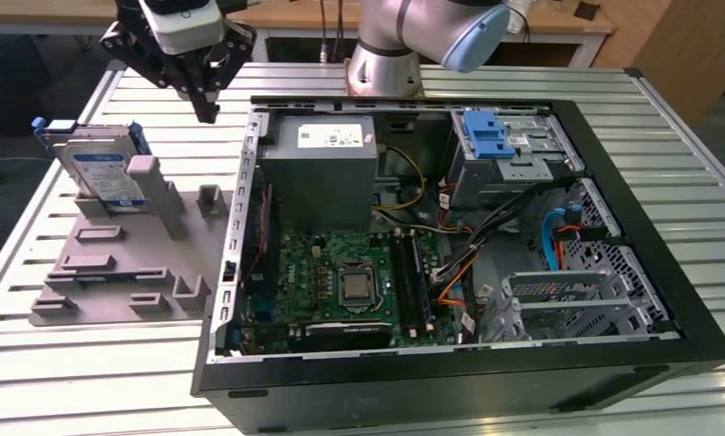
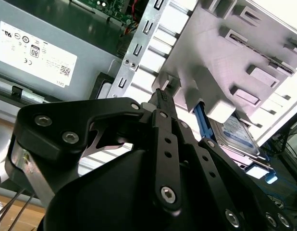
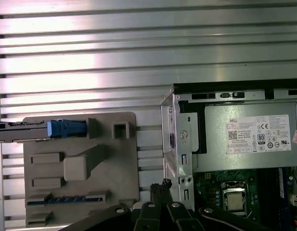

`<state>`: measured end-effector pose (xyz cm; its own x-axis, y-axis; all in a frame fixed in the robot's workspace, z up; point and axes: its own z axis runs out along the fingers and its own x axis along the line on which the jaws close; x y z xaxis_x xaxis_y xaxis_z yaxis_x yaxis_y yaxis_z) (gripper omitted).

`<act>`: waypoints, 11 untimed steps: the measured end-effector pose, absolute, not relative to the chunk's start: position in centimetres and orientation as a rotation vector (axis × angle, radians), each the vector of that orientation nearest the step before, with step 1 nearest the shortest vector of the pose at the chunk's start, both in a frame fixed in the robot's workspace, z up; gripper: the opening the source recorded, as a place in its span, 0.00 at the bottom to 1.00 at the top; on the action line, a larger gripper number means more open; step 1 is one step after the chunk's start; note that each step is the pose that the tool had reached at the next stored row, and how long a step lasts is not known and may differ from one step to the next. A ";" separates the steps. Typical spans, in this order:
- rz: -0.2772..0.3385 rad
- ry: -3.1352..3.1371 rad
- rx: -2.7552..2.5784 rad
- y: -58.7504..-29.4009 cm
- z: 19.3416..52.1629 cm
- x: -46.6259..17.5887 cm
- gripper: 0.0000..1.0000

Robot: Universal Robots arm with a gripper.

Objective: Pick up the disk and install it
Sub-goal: 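Reach for the disk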

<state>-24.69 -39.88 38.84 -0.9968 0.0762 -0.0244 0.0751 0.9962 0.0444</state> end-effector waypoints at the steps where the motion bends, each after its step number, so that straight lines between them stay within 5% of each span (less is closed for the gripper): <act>1: 0.068 3.113 0.118 -39.9 38.8 -24.8 0.11; 11: 0.068 3.113 0.118 -39.9 38.8 -25.6 0.11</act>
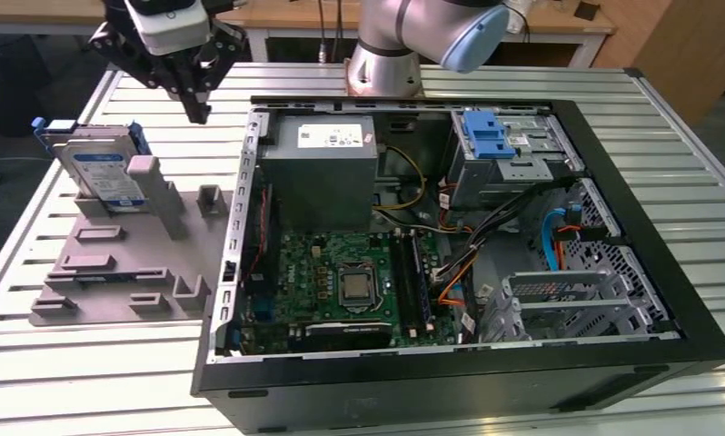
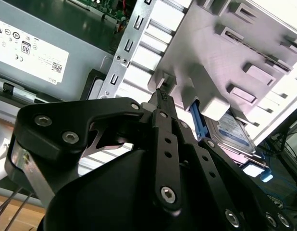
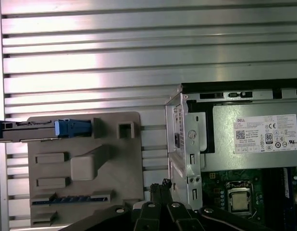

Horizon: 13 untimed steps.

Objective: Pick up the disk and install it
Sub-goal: 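Reach for the disk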

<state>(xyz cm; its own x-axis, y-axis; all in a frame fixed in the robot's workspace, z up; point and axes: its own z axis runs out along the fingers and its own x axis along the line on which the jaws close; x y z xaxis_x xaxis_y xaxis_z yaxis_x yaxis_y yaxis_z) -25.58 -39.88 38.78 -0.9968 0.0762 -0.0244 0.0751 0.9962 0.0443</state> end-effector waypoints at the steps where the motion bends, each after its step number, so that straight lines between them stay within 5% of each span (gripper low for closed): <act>1: 0.068 3.113 0.118 -39.9 38.8 -25.7 0.11; 13: 0.068 3.113 0.118 -39.9 38.7 -26.6 0.11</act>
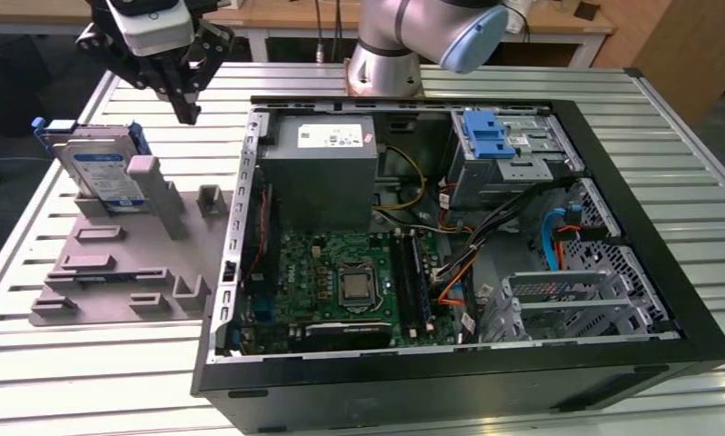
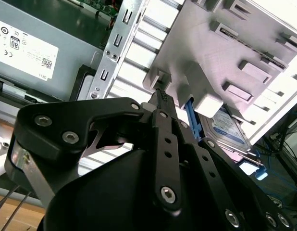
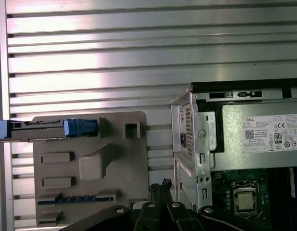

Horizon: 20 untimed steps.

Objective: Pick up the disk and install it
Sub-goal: 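Reach for the disk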

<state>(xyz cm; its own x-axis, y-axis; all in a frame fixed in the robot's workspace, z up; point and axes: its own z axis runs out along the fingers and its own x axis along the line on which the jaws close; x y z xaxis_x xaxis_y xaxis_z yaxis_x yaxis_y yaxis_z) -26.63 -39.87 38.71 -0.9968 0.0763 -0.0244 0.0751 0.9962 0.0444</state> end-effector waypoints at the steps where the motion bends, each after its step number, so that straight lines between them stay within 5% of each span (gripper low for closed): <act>1: 0.068 3.112 0.118 -39.9 38.7 -26.7 0.11; 20: 0.068 3.113 0.118 -39.0 38.6 -30.1 0.11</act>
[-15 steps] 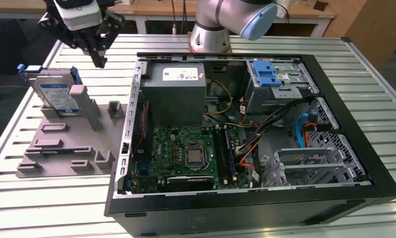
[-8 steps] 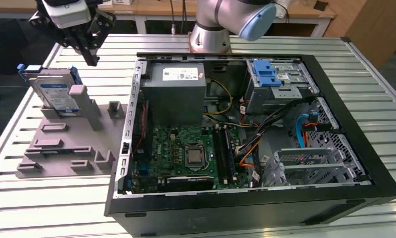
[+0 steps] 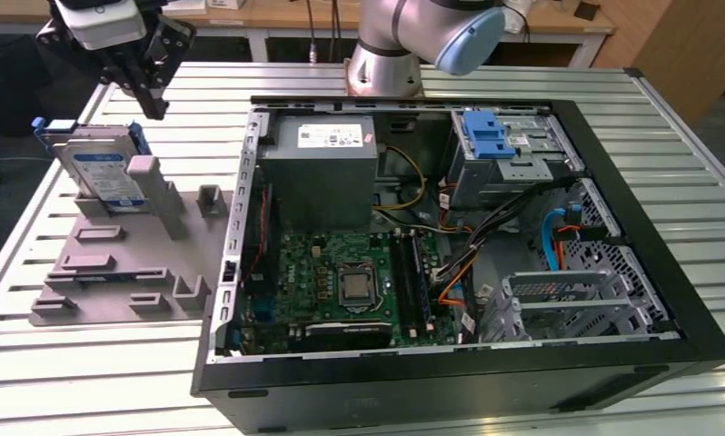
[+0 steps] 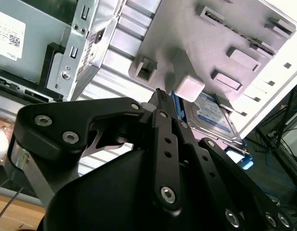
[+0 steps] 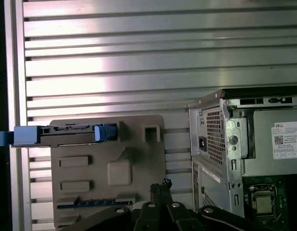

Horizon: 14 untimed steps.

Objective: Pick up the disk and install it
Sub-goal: 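Reach for the disk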

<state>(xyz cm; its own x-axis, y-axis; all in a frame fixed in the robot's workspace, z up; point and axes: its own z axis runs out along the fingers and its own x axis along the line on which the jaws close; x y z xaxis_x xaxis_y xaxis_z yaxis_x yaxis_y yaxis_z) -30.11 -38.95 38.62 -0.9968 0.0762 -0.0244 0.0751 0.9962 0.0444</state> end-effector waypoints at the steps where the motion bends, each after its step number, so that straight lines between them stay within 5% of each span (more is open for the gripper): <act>1: 0.068 3.113 0.118 -38.9 38.6 -30.2 0.11; 14: 0.068 3.113 0.118 -38.9 38.6 -30.9 0.11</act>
<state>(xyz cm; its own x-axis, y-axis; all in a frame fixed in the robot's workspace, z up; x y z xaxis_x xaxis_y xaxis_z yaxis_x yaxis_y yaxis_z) -30.90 -38.86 38.59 -0.9968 0.0762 -0.0244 0.0750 0.9962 0.0443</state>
